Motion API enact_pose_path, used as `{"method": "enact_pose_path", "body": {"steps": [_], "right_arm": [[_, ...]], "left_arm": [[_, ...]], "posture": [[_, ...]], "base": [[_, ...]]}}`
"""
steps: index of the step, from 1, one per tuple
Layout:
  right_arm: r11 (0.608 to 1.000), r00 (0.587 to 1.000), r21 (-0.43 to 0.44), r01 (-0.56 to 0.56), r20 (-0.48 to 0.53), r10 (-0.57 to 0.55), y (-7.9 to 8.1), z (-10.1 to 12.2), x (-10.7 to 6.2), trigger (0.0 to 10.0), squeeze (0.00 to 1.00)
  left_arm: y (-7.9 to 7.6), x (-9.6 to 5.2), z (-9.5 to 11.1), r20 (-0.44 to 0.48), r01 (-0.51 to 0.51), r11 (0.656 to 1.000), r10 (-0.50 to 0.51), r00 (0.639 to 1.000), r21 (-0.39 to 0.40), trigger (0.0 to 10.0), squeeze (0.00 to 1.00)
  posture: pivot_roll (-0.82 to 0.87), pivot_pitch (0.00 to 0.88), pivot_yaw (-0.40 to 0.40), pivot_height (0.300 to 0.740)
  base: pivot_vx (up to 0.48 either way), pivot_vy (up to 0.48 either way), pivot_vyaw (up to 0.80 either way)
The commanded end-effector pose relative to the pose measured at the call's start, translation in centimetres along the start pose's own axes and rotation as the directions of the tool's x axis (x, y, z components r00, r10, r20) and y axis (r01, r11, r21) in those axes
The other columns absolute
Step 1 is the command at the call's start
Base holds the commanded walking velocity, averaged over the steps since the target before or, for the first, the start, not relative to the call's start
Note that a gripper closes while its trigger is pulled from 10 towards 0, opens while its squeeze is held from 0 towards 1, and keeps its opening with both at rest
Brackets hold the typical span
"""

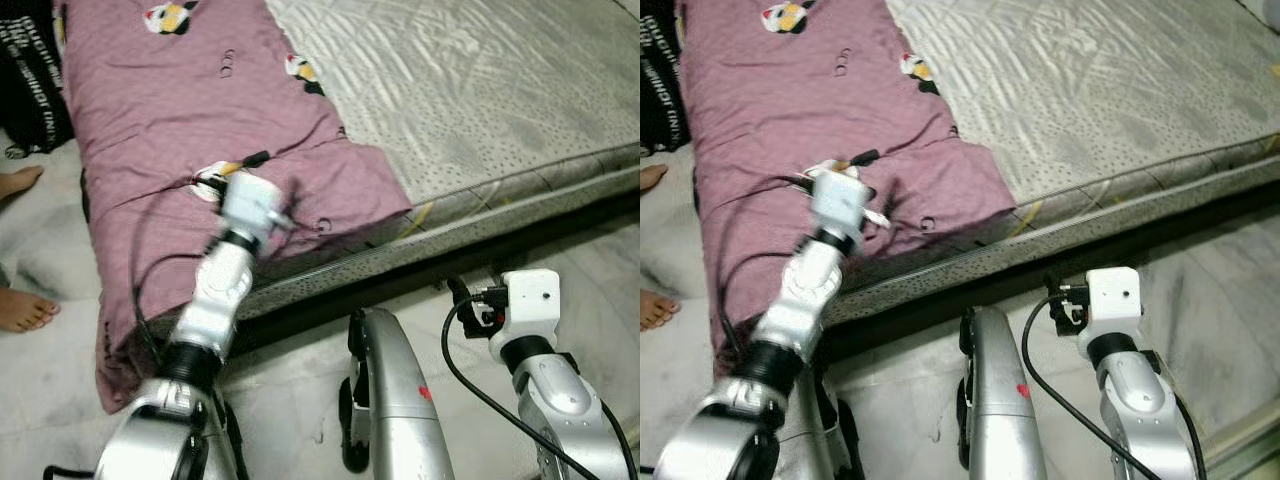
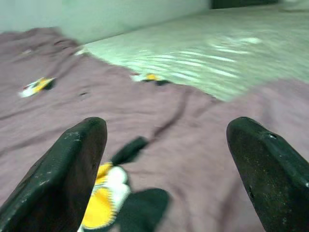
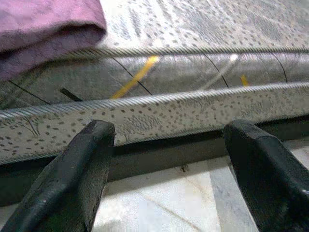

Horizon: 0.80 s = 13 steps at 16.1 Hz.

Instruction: Clean up the room

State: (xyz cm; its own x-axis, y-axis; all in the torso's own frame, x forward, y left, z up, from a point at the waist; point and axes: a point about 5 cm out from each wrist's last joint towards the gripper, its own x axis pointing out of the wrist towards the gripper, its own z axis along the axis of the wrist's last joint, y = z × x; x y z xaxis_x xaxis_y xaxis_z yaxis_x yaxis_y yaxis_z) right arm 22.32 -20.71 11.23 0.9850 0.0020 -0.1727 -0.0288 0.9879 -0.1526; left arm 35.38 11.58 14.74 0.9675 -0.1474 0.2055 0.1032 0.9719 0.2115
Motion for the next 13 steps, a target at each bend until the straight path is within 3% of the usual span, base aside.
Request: {"method": "enact_pose_path", "body": {"steps": [1, 2, 3, 6, 8, 9, 11, 12, 13], "right_arm": [[1.000, 1.000, -0.009, 0.017, 0.003, -0.017, -0.4, 0.1, -0.5, 10.0, 0.00], [1.000, 1.000, -0.012, 0.019, 0.003, -0.019, -0.5, 0.1, -0.6, 10.0, 0.00], [1.000, 1.000, -0.017, 0.018, 0.004, -0.018, -0.6, 0.3, -0.7, 10.0, 0.00], [1.000, 1.000, -0.028, 0.015, 0.006, -0.014, -0.8, 0.4, -0.6, 10.0, 0.00], [1.000, 1.000, -0.030, 0.006, 0.018, -0.005, -0.6, 0.6, -0.2, 10.0, 0.00], [1.000, 0.999, -0.025, 0.002, 0.041, -0.001, -0.3, 1.0, 0.5, 10.0, 0.00], [1.000, 0.998, -0.002, -0.006, 0.068, 0.006, 0.2, 1.5, 1.6, 10.0, 0.00], [1.000, 0.996, 0.023, -0.020, 0.092, 0.018, 0.9, 1.9, 2.8, 10.0, 0.00], [0.999, 0.995, 0.030, -0.026, 0.099, 0.022, 1.2, 2.0, 3.2, 10.0, 0.00]], "left_arm": [[0.4, -0.1, -2.4, -0.174, -0.061, 0.997, 0.052, 0.983, -0.047, 10.0, 0.00], [0.3, 0.0, -3.8, -0.279, -0.051, 0.998, 0.041, 0.959, -0.029, 10.0, 0.00], [-0.6, -0.5, -5.6, -0.418, -0.001, 0.998, -0.024, 0.908, -0.061, 10.0, 0.00], [-3.2, -1.6, -7.0, -0.499, 0.166, 0.980, -0.200, 0.843, -0.111, 10.0, 0.00], [-5.6, -2.8, -7.8, -0.522, 0.308, 0.939, -0.340, 0.782, -0.151, 10.0, 0.00], [-5.9, -2.9, -7.8, -0.513, 0.313, 0.940, -0.339, 0.789, -0.139, 10.0, 0.00], [-5.1, -2.6, -7.1, -0.436, 0.281, 0.955, -0.295, 0.850, -0.100, 10.0, 0.00], [-3.3, -2.4, -6.0, -0.328, 0.173, 0.983, -0.185, 0.926, -0.065, 10.0, 0.00], [-2.7, -2.5, -5.6, -0.293, 0.136, 0.989, -0.149, 0.944, -0.064, 10.0, 0.00]], "posture": [[-0.19, 0.222, -0.064, 0.496], [-0.20, 0.225, -0.067, 0.496], [-0.21, 0.225, -0.071, 0.496], [-0.21, 0.221, -0.079, 0.496], [-0.20, 0.212, -0.075, 0.496], [-0.19, 0.198, -0.066, 0.496], [-0.16, 0.184, -0.054, 0.496], [-0.12, 0.169, -0.044, 0.496], [-0.10, 0.164, -0.040, 0.496]], "base": [[0.000, 0.000, 0.00], [0.000, 0.000, 0.00], [0.000, 0.000, 0.00], [0.000, 0.000, 0.00], [0.000, 0.000, 0.00], [0.000, 0.000, 0.00], [0.000, 0.000, 0.00], [0.000, 0.000, 0.00], [0.000, 0.000, 0.00]]}}
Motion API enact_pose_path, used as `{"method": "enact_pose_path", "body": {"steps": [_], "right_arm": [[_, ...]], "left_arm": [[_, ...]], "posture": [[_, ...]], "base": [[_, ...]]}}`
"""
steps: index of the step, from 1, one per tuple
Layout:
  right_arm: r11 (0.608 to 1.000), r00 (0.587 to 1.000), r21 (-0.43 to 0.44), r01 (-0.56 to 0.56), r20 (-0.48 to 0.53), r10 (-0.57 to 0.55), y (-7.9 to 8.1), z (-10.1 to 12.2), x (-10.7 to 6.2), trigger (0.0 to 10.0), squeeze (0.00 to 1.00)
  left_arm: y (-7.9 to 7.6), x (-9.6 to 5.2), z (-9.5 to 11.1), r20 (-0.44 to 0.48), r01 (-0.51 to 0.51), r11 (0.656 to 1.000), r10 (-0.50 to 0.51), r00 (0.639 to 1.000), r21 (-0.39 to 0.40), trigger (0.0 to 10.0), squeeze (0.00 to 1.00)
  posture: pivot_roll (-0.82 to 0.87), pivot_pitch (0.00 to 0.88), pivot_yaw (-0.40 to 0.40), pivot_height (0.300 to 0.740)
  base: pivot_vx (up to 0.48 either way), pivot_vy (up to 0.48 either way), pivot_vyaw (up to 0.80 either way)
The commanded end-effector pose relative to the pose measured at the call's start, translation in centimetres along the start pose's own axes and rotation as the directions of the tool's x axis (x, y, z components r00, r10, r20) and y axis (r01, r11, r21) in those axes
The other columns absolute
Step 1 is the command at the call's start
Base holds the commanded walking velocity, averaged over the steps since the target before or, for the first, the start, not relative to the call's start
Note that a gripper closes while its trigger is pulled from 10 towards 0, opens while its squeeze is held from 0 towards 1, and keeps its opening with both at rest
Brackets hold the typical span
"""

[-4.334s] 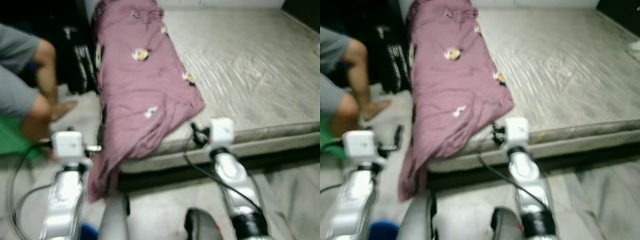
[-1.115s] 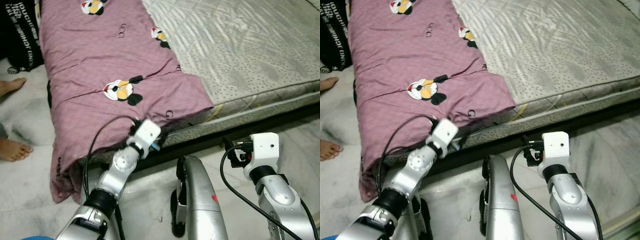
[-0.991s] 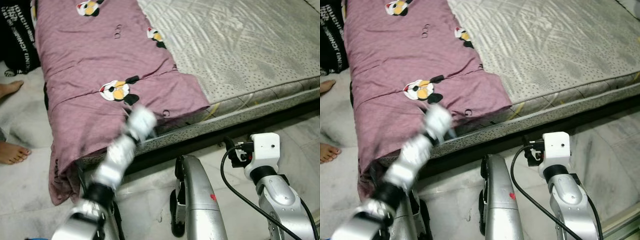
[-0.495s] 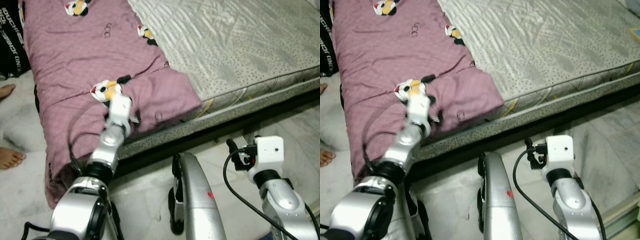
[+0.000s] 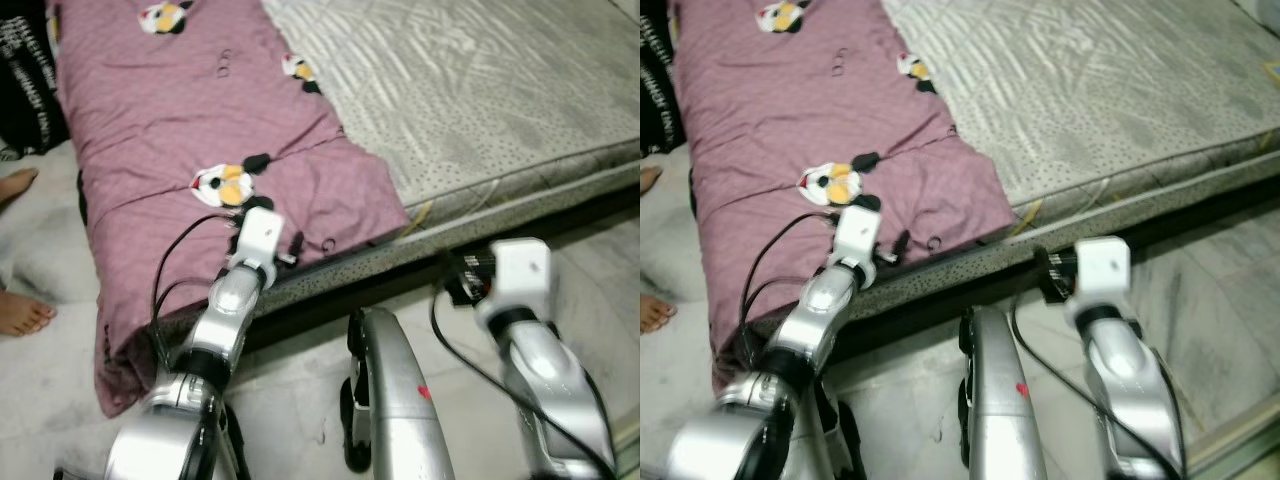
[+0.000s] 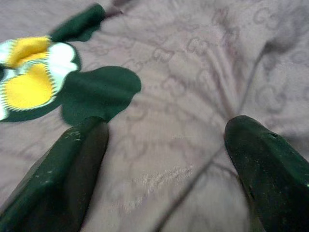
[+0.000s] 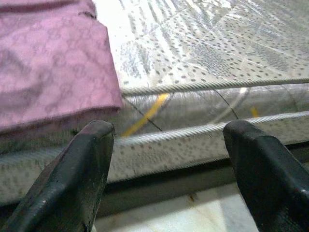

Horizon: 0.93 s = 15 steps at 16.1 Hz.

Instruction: Clean up the room

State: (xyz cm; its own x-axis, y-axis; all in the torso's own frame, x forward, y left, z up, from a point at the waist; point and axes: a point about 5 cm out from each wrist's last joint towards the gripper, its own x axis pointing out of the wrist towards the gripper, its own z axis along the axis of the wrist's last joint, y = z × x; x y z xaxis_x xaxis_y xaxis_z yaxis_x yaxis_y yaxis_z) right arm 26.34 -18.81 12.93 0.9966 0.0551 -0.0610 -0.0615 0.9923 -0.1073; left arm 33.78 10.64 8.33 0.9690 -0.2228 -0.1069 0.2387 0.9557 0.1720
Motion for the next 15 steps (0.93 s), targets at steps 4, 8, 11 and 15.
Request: {"method": "enact_pose_path", "body": {"steps": [4, 8, 11, 15], "right_arm": [[0.996, 0.998, 0.072, -0.054, 0.021, 0.052, 2.7, -0.2, 3.4, 10.0, 0.00], [0.981, 0.989, 0.135, -0.140, 0.073, 0.132, 5.9, 0.7, 6.3, 10.0, 0.00], [0.955, 0.971, 0.184, -0.233, 0.107, 0.216, 8.9, 1.5, 7.6, 10.0, 0.00], [0.893, 0.921, 0.226, -0.390, 0.085, 0.380, 14.2, 1.7, 8.4, 10.0, 0.00]], "left_arm": [[6.0, -7.2, 2.1, 0.222, -0.395, 0.910, 0.413, 0.883, -0.125, 10.0, 0.00], [7.4, -13.9, 1.6, 0.184, -0.514, 0.856, 0.514, 0.838, -0.051, 10.0, 0.00], [7.2, -16.1, 2.2, 0.154, -0.542, 0.839, 0.542, 0.826, -0.043, 10.0, 0.00], [5.8, -16.0, 3.0, 0.145, -0.491, 0.868, 0.496, 0.856, -0.071, 10.0, 0.00]], "posture": [[0.07, 0.150, -0.042, 0.496], [0.19, 0.161, -0.063, 0.496], [0.24, 0.172, -0.074, 0.496], [0.25, 0.172, -0.076, 0.496]], "base": [[0.000, 0.000, 0.00], [0.000, 0.000, 0.00], [0.000, 0.000, 0.00], [0.000, 0.000, 0.00]]}}
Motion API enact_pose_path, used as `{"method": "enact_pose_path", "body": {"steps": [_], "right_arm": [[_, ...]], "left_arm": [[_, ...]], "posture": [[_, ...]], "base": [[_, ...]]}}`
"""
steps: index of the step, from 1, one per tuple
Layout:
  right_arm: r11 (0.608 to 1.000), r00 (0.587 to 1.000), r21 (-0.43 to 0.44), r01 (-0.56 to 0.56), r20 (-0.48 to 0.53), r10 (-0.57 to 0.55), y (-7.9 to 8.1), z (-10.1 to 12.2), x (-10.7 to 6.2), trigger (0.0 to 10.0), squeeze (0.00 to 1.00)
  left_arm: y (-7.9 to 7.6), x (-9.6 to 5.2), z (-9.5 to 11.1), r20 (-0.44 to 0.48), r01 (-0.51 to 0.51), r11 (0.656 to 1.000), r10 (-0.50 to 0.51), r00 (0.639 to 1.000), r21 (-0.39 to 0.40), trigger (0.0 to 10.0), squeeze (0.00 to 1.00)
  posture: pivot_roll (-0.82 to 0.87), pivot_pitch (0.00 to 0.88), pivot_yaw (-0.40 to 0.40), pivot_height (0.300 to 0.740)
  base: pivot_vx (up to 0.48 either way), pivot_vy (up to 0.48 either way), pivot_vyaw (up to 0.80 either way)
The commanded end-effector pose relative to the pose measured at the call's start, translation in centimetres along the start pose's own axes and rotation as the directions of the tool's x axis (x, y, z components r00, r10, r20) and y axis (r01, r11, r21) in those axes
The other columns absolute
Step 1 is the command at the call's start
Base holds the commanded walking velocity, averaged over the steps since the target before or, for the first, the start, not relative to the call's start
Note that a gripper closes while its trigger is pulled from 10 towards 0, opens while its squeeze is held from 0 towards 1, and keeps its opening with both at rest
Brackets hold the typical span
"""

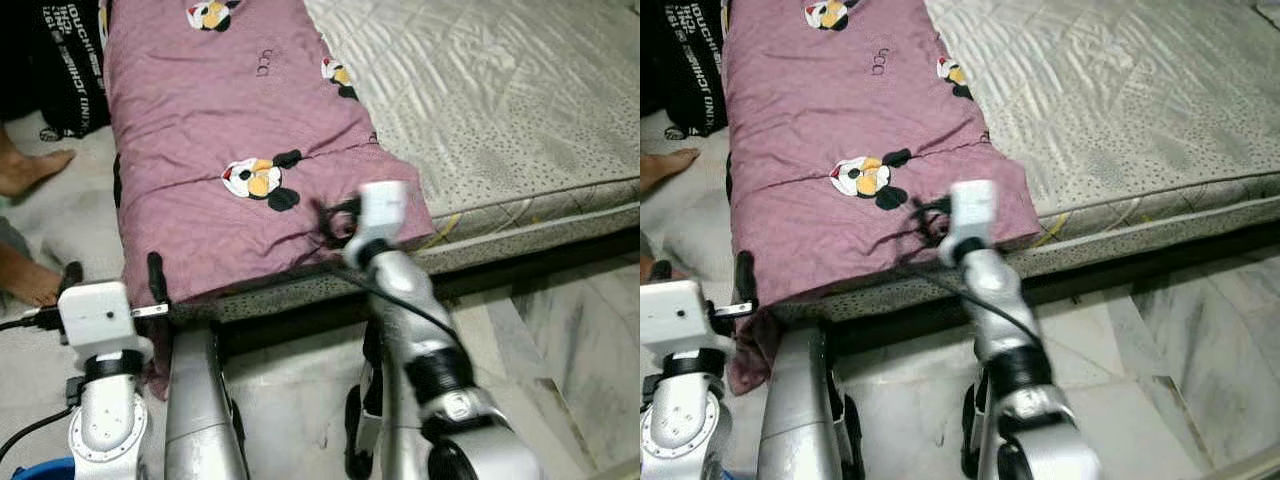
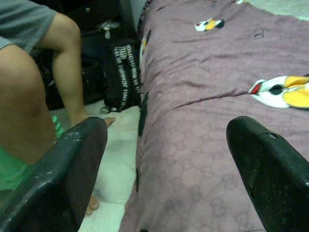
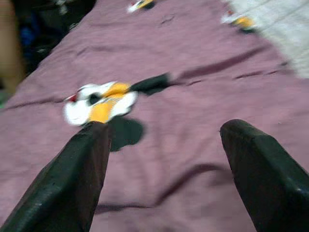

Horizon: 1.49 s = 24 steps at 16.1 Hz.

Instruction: Clean up the room

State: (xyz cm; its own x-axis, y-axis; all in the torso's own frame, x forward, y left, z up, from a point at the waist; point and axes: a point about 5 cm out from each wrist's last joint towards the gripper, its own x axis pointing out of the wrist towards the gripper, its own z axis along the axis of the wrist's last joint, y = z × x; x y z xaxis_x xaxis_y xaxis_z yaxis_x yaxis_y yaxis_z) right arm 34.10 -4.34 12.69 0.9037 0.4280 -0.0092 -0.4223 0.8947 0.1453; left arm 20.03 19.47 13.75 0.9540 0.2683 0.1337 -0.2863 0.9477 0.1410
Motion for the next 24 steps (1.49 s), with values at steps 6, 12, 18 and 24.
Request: {"method": "enact_pose_path", "body": {"steps": [6, 12, 18, 24], "right_arm": [[0.991, 0.973, 0.120, 0.060, -0.227, -0.031, 1.8, -3.6, 1.3, 10.0, 0.00], [0.917, 0.897, 0.126, 0.378, -0.294, -0.330, -4.9, -4.3, -0.2, 10.0, 0.00], [0.777, 0.780, 0.082, 0.624, -0.133, -0.612, -12.4, -2.8, -4.5, 10.0, 0.00], [0.852, 0.856, -0.080, 0.517, 0.083, -0.511, -10.8, -1.7, -9.1, 10.0, 0.00]], "left_arm": [[-0.4, -0.3, 0.4, -0.029, 0.051, 0.998, -0.052, 0.998, -0.022, 10.0, 0.00], [-1.0, 0.2, 0.1, -0.047, 0.082, 0.996, -0.084, 0.995, -0.037, 10.0, 0.00], [-1.6, 0.7, -0.9, -0.078, 0.109, 0.992, -0.114, 0.990, -0.067, 10.0, 0.00], [-2.4, 1.4, -1.6, -0.082, 0.116, 0.989, -0.124, 0.989, -0.089, 10.0, 0.00]], "posture": [[0.27, 0.165, -0.075, 0.496], [0.24, 0.141, -0.060, 0.496], [0.16, 0.088, -0.030, 0.496], [0.07, 0.056, -0.008, 0.496]], "base": [[0.000, 0.000, 0.00], [0.000, 0.000, 0.00], [0.000, 0.000, 0.00], [0.000, 0.000, 0.00]]}}
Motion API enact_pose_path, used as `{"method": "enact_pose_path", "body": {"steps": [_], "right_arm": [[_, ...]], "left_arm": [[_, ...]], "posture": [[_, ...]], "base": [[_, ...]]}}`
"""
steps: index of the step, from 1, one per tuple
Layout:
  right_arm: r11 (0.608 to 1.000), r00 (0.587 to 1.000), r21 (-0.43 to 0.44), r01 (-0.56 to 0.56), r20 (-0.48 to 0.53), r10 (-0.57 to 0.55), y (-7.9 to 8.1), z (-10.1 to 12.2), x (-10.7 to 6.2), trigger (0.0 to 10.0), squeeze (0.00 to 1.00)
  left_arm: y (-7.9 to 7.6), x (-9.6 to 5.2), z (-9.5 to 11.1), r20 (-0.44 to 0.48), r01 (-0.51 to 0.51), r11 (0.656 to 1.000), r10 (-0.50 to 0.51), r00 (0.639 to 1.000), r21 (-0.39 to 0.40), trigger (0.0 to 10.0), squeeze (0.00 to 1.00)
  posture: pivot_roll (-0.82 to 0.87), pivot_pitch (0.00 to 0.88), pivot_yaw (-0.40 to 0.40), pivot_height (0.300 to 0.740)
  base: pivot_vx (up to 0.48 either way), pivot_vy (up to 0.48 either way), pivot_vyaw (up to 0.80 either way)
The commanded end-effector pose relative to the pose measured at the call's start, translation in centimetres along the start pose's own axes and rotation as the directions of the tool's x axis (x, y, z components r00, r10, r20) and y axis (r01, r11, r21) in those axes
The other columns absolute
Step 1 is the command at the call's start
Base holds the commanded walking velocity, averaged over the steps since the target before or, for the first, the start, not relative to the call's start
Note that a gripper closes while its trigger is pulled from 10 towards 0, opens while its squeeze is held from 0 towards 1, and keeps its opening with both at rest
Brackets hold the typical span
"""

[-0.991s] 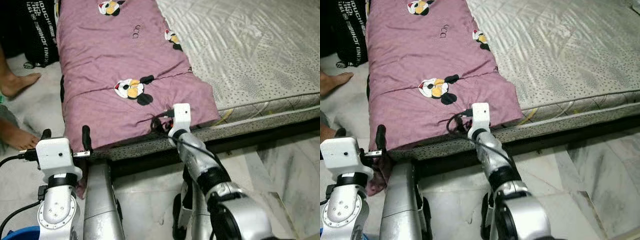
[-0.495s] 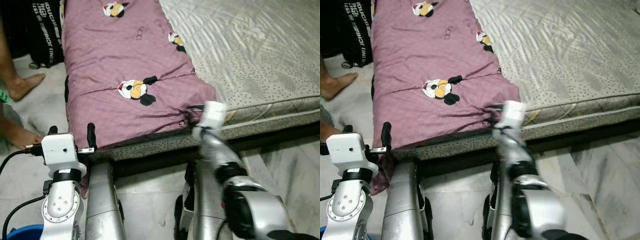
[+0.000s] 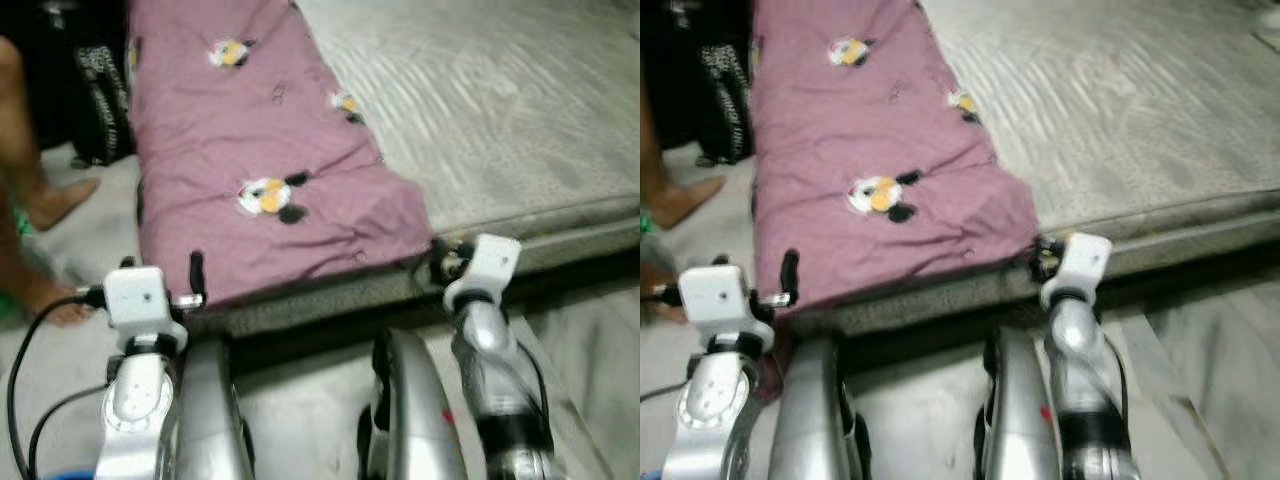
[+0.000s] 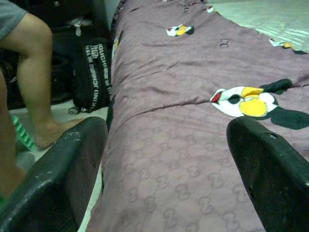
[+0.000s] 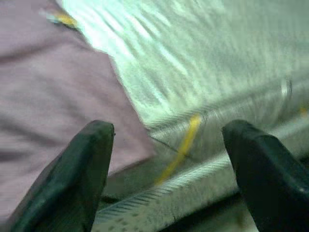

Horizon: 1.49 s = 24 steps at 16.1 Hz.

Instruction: Clean up the room

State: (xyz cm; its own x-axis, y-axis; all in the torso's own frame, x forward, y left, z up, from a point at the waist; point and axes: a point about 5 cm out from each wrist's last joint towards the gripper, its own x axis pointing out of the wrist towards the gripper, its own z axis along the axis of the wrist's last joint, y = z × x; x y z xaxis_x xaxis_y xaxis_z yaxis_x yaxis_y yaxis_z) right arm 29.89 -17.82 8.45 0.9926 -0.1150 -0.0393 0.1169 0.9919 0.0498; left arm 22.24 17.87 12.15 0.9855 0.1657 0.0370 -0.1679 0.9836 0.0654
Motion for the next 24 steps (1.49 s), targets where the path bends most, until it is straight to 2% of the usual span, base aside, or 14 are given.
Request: {"method": "enact_pose_path", "body": {"steps": [1, 2, 4, 6, 8, 10, 12, 15, 17, 19, 20, 24], "right_arm": [[0.999, 0.998, -0.021, -0.037, 0.054, 0.038, 0.5, 1.3, 0.0, 10.0, 0.00], [0.992, 0.989, -0.048, -0.114, 0.094, 0.118, 1.6, 2.1, -1.3, 10.0, 0.00], [0.984, 0.979, -0.026, -0.178, 0.097, 0.180, 2.5, 2.1, -2.2, 10.0, 0.00], [0.976, 0.968, -0.021, -0.216, 0.124, 0.217, 3.2, 3.0, -2.1, 10.0, 0.00], [0.976, 0.967, -0.014, -0.219, 0.131, 0.219, 3.7, 3.7, -1.9, 10.0, 0.00], [0.975, 0.967, -0.002, -0.224, 0.122, 0.222, 3.9, 3.6, -2.1, 10.0, 0.00], [0.974, 0.968, 0.005, -0.226, 0.109, 0.224, 4.0, 3.2, -2.2, 10.0, 0.00], [0.978, 0.973, 0.008, -0.210, 0.095, 0.208, 3.7, 2.8, -1.9, 10.0, 0.00], [0.979, 0.975, 0.009, -0.201, 0.096, 0.200, 3.7, 2.8, -1.7, 10.0, 0.00], [0.980, 0.976, 0.018, -0.196, 0.103, 0.193, 4.0, 2.9, -1.3, 10.0, 0.00], [0.979, 0.974, 0.015, -0.203, 0.106, 0.200, 4.1, 2.9, -1.2, 10.0, 0.00], [0.981, 0.974, 0.012, -0.195, 0.120, 0.192, 3.8, 3.3, -0.4, 10.0, 0.00]], "left_arm": [[0.0, 0.0, -0.2, -0.001, 0.015, 1.000, -0.015, 1.000, -0.003, 10.0, 0.00], [0.0, -0.1, -0.5, -0.006, 0.021, 1.000, -0.021, 1.000, 0.001, 10.0, 0.00], [0.3, 0.7, -0.8, -0.009, -0.033, 0.999, 0.033, 0.999, 0.037, 10.0, 0.00], [0.0, 2.3, -0.4, 0.031, -0.047, 0.999, 0.046, 0.998, 0.028, 10.0, 0.00], [-0.2, 2.5, -0.4, 0.044, -0.009, 1.000, 0.008, 0.999, 0.008, 10.0, 0.00], [-0.3, 2.3, -1.1, 0.031, 0.004, 1.000, -0.005, 1.000, 0.013, 10.0, 0.00], [0.1, 2.3, -1.7, 0.016, -0.026, 1.000, 0.026, 1.000, 0.004, 10.0, 0.00], [0.0, 2.2, -2.6, -0.012, -0.021, 1.000, 0.021, 1.000, -0.001, 10.0, 0.00], [-0.2, 2.4, -2.5, -0.002, -0.006, 1.000, 0.006, 1.000, -0.001, 10.0, 0.00], [-0.2, 3.5, -1.8, 0.038, -0.001, 1.000, 0.001, 0.999, -0.005, 10.0, 0.00], [-0.4, 4.0, -1.8, 0.032, 0.009, 0.999, -0.008, 0.999, -0.048, 10.0, 0.00], [-0.6, 4.3, -1.3, 0.064, 0.000, 0.999, 0.003, 0.998, -0.040, 10.0, 0.00]], "posture": [[0.07, 0.056, -0.008, 0.496], [0.04, 0.038, -0.002, 0.496], [0.02, 0.024, -0.004, 0.496], [0.02, 0.008, -0.006, 0.506], [0.01, 0.000, -0.004, 0.531], [0.01, 0.000, -0.010, 0.551], [0.01, 0.000, 0.000, 0.576], [0.01, 0.000, 0.027, 0.621], [0.01, 0.000, 0.031, 0.631], [0.01, 0.000, 0.031, 0.661], [0.01, 0.000, 0.029, 0.676], [0.01, 0.000, 0.030, 0.716]], "base": [[0.000, 0.000, 0.00], [0.000, 0.000, 0.00], [0.000, 0.000, 0.00], [0.000, 0.000, 0.00], [0.000, 0.000, 0.00], [0.000, 0.000, 0.00], [0.000, 0.000, 0.00], [0.000, 0.000, 0.00], [0.000, 0.000, 0.00], [0.000, 0.000, 0.00], [0.000, 0.000, 0.00], [0.000, 0.000, 0.00]]}}
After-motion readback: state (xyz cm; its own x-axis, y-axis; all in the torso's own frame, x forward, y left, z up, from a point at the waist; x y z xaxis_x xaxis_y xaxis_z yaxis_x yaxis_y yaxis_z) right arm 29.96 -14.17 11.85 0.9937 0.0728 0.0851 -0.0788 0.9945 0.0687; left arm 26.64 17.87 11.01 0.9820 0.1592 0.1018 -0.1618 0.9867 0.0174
